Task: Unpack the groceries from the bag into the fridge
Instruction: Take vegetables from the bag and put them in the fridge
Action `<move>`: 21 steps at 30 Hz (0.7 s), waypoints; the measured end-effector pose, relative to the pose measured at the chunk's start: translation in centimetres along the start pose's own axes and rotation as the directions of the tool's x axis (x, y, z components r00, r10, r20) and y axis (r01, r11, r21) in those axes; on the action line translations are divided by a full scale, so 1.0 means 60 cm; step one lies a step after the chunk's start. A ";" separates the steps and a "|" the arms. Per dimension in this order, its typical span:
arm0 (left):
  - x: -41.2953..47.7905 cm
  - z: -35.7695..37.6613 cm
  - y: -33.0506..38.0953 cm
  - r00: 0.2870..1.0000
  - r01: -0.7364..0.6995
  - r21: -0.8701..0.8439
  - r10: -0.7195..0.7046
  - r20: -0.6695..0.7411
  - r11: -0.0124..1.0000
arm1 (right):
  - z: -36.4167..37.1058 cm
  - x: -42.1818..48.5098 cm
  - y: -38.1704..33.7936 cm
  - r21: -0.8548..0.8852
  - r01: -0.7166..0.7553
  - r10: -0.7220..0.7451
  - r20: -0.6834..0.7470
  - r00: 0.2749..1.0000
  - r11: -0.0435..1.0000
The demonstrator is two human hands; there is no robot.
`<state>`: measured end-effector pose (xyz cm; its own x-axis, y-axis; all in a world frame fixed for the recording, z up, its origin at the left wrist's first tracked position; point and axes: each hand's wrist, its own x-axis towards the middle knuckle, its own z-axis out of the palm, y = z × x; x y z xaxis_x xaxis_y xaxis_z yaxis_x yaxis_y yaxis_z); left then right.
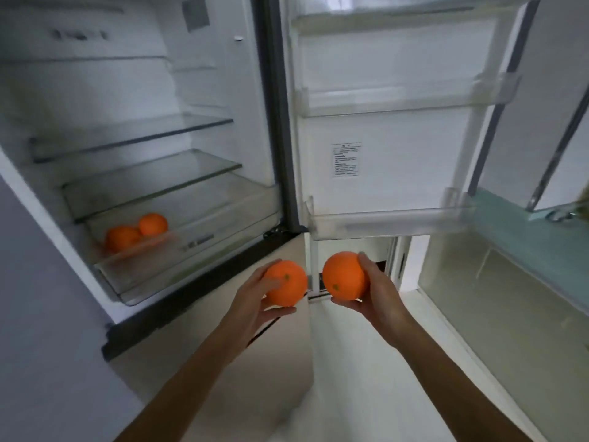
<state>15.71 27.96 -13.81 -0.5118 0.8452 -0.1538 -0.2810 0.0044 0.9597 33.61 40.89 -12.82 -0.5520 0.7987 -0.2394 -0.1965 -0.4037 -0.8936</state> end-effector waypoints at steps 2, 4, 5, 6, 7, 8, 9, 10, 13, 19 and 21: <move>0.002 -0.050 0.021 1.000 -0.020 -0.013 0.020 -0.020 1.000 | 0.066 0.033 0.008 -0.006 0.004 -0.003 0.068 0.998 1.000; 0.000 -0.093 0.043 0.997 -0.062 -0.025 0.060 -0.057 0.998 | 0.125 0.064 0.016 -0.008 0.027 -0.026 0.134 0.991 1.000; -0.002 -0.112 0.053 0.993 -0.093 -0.023 0.091 -0.073 0.995 | 0.151 0.080 0.018 -0.009 0.047 -0.045 0.164 0.985 0.999; -0.004 -0.128 0.064 0.989 -0.122 -0.008 0.121 -0.090 0.993 | 0.177 0.095 0.017 -0.015 0.069 -0.065 0.200 0.978 0.997; -0.008 -0.144 0.076 0.983 -0.148 0.023 0.149 -0.105 0.989 | 0.203 0.111 0.015 -0.026 0.091 -0.083 0.238 0.968 0.996; -0.011 -0.158 0.090 0.977 -0.173 0.060 0.179 -0.116 0.983 | 0.228 0.127 0.010 -0.037 0.114 -0.100 0.275 0.956 0.993; -0.013 -0.171 0.104 0.968 -0.204 0.104 0.216 -0.125 0.974 | 0.254 0.141 0.004 -0.046 0.139 -0.118 0.316 0.941 0.989; -0.015 -0.181 0.119 0.957 -0.236 0.145 0.256 -0.137 0.961 | 0.279 0.155 -0.004 -0.051 0.164 -0.134 0.367 0.921 0.985; -0.009 -0.208 0.169 0.890 -0.331 0.274 0.395 -0.228 0.903 | 0.350 0.201 -0.028 -0.085 0.243 -0.160 0.539 0.827 0.966; 0.027 -0.302 0.260 0.782 -0.111 0.717 0.506 -0.364 0.688 | 0.495 0.316 -0.052 -0.303 0.604 -0.246 0.712 0.658 0.737; 0.042 -0.333 0.279 0.802 0.061 0.851 0.482 -0.352 0.521 | 0.541 0.365 -0.045 -0.369 0.686 -0.182 0.787 0.590 0.627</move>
<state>-6.51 19.51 -2.83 -0.8320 0.4918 0.2568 0.5138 0.5084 0.6910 -4.23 44.99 -3.33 -0.9275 0.1934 0.3199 -0.2026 0.4591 -0.8649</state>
